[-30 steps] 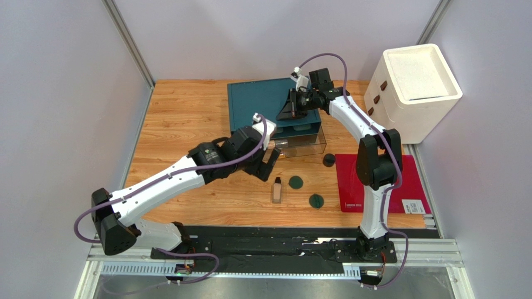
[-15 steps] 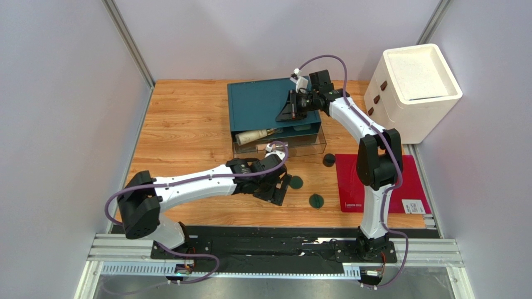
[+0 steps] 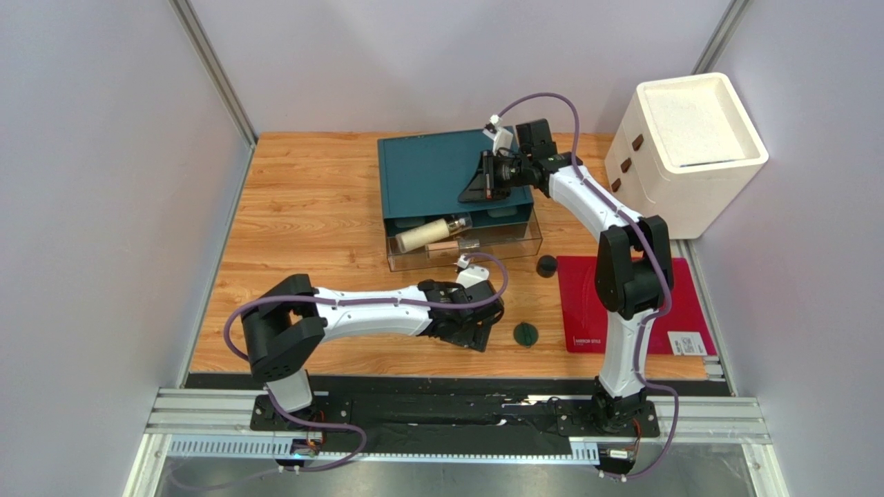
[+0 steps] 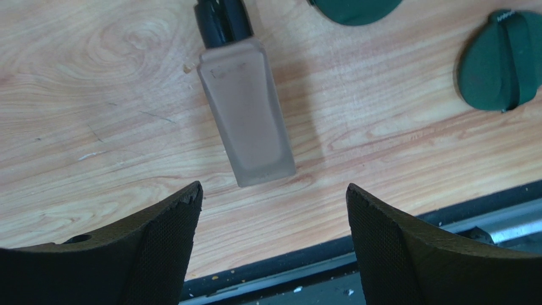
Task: Organize the makeup
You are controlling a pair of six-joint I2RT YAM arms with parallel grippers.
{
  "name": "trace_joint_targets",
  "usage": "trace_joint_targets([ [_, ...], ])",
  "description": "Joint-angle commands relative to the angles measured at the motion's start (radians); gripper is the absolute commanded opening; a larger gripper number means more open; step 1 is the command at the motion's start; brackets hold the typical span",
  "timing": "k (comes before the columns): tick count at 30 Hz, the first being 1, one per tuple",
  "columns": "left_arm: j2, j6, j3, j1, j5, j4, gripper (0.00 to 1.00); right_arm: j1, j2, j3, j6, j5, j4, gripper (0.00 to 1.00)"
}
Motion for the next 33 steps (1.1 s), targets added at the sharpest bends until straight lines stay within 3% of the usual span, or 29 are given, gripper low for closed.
trace_joint_targets([
  [1, 0.009, -0.071, 0.028, -0.011, -0.116, 0.015, 0.87, 0.009, 0.091, -0.111, -0.077, 0.188, -0.223, 0.06],
  [7, 0.094, -0.085, 0.068, -0.010, -0.125, -0.031, 0.79, 0.007, 0.083, -0.135, -0.087, 0.185, -0.220, 0.06],
  [9, 0.112, -0.091, 0.070, -0.010, -0.126, -0.025, 0.69, 0.006, 0.081, -0.143, -0.090, 0.186, -0.219, 0.06],
  [10, 0.118, -0.090, 0.074, -0.010, -0.126, -0.025, 0.69, 0.004, 0.080, -0.145, -0.090, 0.186, -0.219, 0.06],
  [13, 0.143, -0.090, 0.088, -0.010, -0.126, -0.036, 0.54, 0.004, 0.078, -0.146, -0.090, 0.183, -0.219, 0.06],
  [16, 0.141, -0.088, 0.087, -0.013, -0.129, -0.037, 0.31, 0.003, 0.078, -0.146, -0.090, 0.181, -0.220, 0.06],
  [17, 0.134, -0.084, 0.082, -0.011, -0.131, -0.039, 0.14, 0.001, 0.077, -0.148, -0.090, 0.180, -0.220, 0.06],
  [19, 0.127, -0.081, 0.076, -0.014, -0.134, -0.047, 0.00, 0.003, 0.078, -0.148, -0.087, 0.178, -0.219, 0.06],
  [28, -0.004, -0.053, 0.053, -0.095, -0.198, -0.146, 0.00, 0.003, 0.069, -0.155, -0.082, 0.178, -0.222, 0.06],
  [33, -0.116, 0.049, 0.065, -0.135, -0.240, -0.199, 0.00, 0.003, 0.068, -0.149, -0.079, 0.174, -0.226, 0.06],
])
